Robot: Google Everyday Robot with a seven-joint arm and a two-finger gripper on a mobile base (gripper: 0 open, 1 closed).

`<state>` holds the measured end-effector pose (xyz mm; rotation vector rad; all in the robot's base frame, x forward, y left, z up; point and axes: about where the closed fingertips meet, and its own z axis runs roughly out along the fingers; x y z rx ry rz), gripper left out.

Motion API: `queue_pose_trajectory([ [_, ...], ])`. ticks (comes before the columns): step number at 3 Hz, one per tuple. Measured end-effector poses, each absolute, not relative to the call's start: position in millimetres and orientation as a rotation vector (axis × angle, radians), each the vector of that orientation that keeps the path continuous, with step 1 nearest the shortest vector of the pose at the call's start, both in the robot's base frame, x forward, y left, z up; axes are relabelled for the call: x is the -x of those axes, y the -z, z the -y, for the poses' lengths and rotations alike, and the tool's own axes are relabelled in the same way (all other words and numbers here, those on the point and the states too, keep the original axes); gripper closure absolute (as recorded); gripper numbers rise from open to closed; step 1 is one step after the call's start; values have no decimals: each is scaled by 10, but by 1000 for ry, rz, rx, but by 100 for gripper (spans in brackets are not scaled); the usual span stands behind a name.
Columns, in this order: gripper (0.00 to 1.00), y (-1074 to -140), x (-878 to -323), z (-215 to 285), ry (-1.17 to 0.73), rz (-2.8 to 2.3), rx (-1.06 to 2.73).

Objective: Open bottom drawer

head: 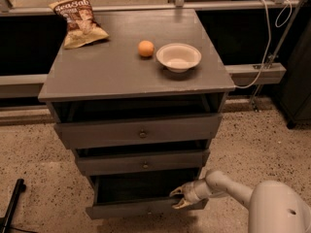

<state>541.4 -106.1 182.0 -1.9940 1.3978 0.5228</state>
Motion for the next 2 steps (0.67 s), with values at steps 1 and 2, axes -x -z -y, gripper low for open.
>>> queue_pose_trajectory([
  [1,49,-1825,-5414,1061,-523,-1398,1994],
  [2,26,-1825,-5414,1060,-523,-1398,1994],
])
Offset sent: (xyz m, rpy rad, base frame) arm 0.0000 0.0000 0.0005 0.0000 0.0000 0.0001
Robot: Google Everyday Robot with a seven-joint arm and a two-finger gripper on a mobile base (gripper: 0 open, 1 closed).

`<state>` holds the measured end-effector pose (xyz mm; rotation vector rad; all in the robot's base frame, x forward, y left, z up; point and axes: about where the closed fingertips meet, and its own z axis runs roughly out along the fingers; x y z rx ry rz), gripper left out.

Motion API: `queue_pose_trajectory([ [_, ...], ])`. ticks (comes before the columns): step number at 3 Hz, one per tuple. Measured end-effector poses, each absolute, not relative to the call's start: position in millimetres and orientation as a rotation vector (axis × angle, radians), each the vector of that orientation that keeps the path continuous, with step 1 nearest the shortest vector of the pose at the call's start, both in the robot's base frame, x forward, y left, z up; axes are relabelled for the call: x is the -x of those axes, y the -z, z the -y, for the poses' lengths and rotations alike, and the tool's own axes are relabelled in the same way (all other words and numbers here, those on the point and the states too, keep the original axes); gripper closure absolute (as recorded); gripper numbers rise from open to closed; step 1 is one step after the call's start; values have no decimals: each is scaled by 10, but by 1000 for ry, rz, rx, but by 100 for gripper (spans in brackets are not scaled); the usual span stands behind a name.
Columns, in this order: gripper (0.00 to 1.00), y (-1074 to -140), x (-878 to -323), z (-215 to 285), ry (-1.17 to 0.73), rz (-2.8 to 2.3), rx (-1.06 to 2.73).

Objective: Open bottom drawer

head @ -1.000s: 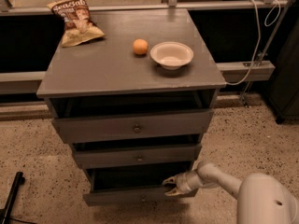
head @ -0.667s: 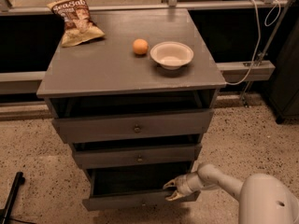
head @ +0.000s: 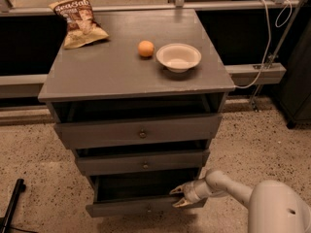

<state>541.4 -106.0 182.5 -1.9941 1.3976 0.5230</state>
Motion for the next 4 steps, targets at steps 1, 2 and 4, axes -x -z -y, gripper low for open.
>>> queue_pose_trajectory([
  [1,3,-1825,-5414,1060,-523,-1398,1994],
  [2,0,-1824,-5414,1060,-523,-1398,1994],
  [4,4,-1613,-5262,1086,-619,-1517,1989],
])
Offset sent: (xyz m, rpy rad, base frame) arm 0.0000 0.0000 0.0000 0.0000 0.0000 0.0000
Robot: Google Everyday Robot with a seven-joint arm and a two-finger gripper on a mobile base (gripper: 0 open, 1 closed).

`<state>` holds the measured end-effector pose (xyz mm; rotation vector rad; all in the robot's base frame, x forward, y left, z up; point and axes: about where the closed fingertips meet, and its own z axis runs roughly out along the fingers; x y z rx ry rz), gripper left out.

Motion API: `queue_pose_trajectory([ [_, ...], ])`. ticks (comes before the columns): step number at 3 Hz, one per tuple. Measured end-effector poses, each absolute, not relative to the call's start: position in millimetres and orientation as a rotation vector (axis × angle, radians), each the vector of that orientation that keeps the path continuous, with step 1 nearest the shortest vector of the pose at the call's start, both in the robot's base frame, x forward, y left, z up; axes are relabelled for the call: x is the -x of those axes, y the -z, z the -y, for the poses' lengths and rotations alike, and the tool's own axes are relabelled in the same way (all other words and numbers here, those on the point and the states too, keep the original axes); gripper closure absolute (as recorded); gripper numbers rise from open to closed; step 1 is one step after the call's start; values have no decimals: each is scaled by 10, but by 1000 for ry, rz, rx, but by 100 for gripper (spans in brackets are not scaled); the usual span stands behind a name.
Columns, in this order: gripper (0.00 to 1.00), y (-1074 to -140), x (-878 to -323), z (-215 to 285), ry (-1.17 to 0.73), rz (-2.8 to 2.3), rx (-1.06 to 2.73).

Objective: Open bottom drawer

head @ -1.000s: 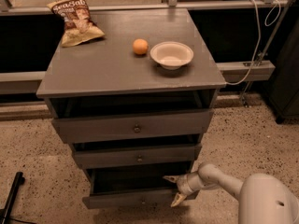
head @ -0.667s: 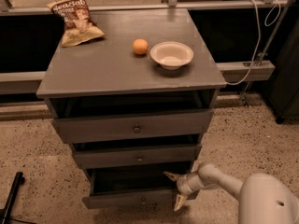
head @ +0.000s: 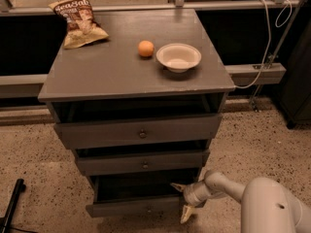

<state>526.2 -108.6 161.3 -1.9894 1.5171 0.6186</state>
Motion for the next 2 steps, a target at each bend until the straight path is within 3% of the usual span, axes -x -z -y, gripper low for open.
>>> queue_pose_trajectory([
  [2,48,-1656,-5032,1086,-672,-1534,2053],
])
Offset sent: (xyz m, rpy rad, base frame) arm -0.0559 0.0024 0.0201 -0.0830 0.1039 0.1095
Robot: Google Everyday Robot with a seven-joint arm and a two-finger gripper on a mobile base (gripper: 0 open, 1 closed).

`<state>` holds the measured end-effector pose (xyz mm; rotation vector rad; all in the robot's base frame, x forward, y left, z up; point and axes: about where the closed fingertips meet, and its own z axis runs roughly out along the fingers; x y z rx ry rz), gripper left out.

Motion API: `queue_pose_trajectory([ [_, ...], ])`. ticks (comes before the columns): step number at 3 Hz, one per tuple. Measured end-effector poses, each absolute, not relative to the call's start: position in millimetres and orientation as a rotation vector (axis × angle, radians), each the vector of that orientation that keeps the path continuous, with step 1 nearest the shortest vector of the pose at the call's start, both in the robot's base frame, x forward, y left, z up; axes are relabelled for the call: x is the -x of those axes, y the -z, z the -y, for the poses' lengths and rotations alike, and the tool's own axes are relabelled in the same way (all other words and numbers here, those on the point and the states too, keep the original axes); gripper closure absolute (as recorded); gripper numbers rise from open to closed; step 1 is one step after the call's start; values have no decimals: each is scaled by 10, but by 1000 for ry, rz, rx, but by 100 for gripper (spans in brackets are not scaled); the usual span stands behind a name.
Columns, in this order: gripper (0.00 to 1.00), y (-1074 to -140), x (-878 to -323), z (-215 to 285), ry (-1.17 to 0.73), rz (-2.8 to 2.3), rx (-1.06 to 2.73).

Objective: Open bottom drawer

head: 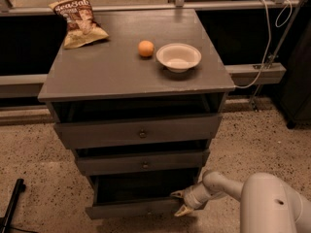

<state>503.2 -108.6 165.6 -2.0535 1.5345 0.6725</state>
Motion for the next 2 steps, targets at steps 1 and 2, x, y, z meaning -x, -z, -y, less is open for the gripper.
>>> queue_pose_trajectory([
  [1,49,-1760,-4768,1030,-750,-1511,2126],
  [2,48,-1888,-4471,1039,-867,-1491,2163],
])
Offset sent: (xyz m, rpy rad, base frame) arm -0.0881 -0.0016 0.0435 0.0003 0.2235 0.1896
